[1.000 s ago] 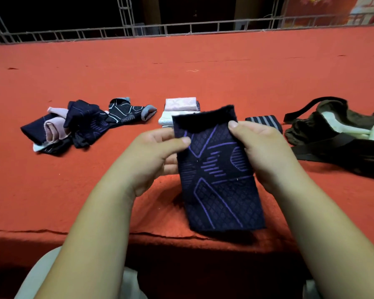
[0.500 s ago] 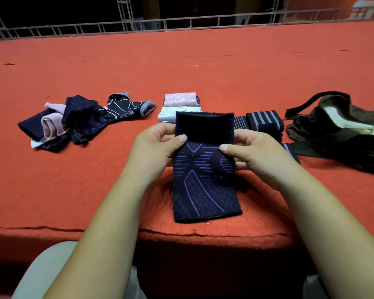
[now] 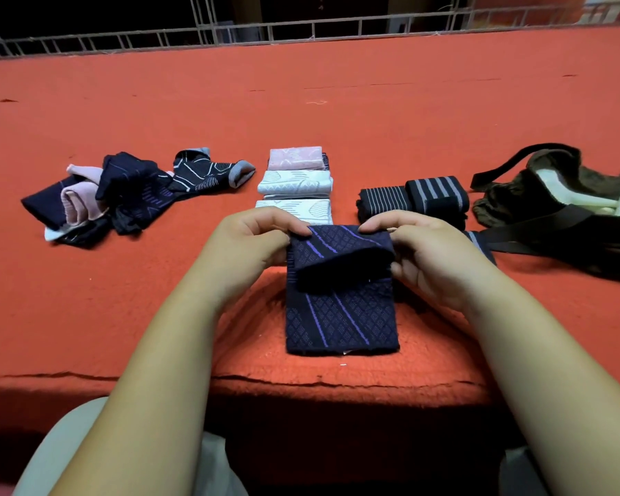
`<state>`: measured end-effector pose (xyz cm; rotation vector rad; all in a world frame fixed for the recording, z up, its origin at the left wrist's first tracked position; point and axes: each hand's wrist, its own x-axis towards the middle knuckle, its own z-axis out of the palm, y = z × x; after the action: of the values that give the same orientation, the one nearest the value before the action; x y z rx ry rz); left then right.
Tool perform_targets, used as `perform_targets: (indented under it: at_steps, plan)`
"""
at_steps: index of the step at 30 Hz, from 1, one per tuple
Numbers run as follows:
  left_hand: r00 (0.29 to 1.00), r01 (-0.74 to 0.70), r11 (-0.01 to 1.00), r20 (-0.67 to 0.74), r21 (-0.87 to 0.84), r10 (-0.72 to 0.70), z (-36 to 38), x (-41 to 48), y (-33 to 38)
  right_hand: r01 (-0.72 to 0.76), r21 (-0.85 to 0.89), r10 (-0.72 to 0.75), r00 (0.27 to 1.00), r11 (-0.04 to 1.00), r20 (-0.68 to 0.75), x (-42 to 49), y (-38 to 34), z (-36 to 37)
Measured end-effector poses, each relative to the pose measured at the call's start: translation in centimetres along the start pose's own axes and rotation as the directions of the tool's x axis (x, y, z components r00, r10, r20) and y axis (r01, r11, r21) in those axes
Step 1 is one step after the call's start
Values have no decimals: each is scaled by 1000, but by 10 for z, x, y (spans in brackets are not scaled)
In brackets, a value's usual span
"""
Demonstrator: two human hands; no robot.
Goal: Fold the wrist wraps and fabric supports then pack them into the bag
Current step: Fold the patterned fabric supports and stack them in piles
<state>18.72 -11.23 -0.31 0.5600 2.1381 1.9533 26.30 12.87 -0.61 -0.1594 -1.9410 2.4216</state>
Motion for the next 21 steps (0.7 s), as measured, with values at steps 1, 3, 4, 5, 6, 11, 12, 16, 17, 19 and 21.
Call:
perform_targets:
  at_steps: [1,3,4,5,6,11,12,16,17,19,21]
  plan:
    - [1000,10,1000,-7,-1,-10,1,0,0,-2,1,2,1000,1000,-13,1,0,0]
    - [999,29,999,-19,-33,-29,4,-1,2,10,6,-10,1000,1000,-11,0,0,1]
    - [999,37,997,-25,-70,-38,5,0,3,23,-17,-24,1000,1000,-9,-2,-1,1]
    - [998,54,992,-29,-116,-57,6,1,4,45,-75,-46,999,996,-10,-3,0,1]
    - [996,74,986,-28,-152,-79,8,1,5,74,-158,-77,997,985,-11,-5,0,1]
    - [991,122,982,45,146,-130,6,3,-12,194,-482,-234,972,854,-23,-7,7,4]
    - [992,111,980,39,166,-119,7,2,-12,216,-531,-263,965,819,-14,-6,8,5]
    - [996,90,993,18,81,-92,11,1,-8,334,-592,-362,929,734,75,-6,9,4]
    - [996,85,994,18,73,-87,11,2,-7,350,-566,-367,926,747,88,-5,10,3]
    - [996,87,995,25,44,-88,10,1,-5,339,-510,-348,934,791,82,-2,13,0]
    - [996,86,996,26,-7,-86,11,1,-3,257,-462,-262,964,849,54,-3,15,-2]
